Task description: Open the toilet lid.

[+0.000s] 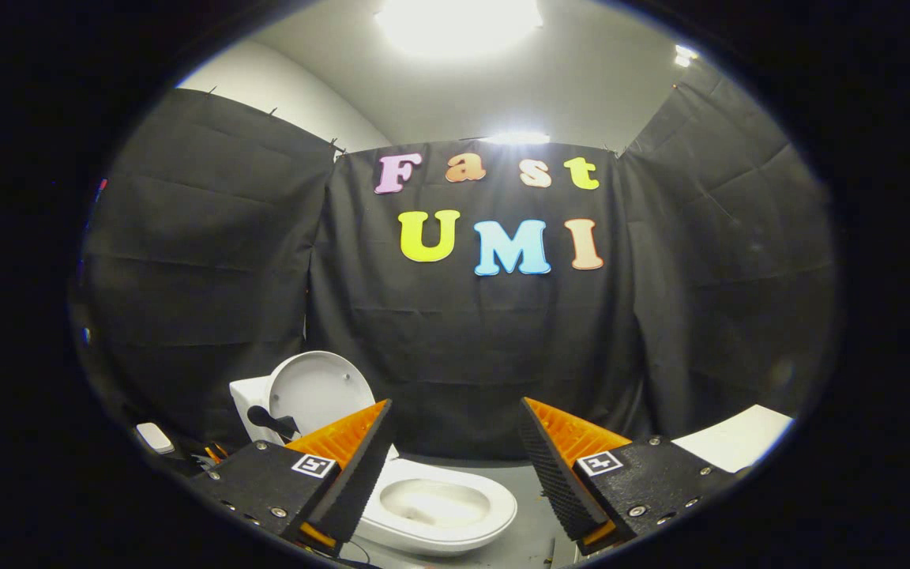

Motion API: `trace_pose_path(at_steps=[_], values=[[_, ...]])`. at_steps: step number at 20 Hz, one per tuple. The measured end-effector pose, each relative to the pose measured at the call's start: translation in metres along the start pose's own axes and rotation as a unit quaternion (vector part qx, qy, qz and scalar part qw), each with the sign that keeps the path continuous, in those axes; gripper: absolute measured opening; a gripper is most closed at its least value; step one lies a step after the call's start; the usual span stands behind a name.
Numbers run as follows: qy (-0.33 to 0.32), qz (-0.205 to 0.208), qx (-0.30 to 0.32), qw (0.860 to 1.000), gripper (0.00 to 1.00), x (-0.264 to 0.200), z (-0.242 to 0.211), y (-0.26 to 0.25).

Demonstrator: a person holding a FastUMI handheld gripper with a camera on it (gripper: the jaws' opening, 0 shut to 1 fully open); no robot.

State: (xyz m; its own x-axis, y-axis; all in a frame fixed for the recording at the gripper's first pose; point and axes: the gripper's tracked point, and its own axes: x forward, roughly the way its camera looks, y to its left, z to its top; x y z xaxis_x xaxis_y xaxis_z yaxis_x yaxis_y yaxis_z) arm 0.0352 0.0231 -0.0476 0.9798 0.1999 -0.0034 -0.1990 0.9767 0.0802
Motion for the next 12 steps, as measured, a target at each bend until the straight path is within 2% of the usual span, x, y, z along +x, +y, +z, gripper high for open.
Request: trace_pose_path(at_steps=[4, 8, 12], values=[[-0.021, -0.005, 0.004, 1.000, 0.95, -0.019, 0.018, 0.002], [-0.023, -0.017, -0.019, 0.999, 0.95, -0.028, 0.026, -0.005], [-0.018, -0.022, -0.008, 1.000, 0.95, -0.028, 0.018, -0.013]])
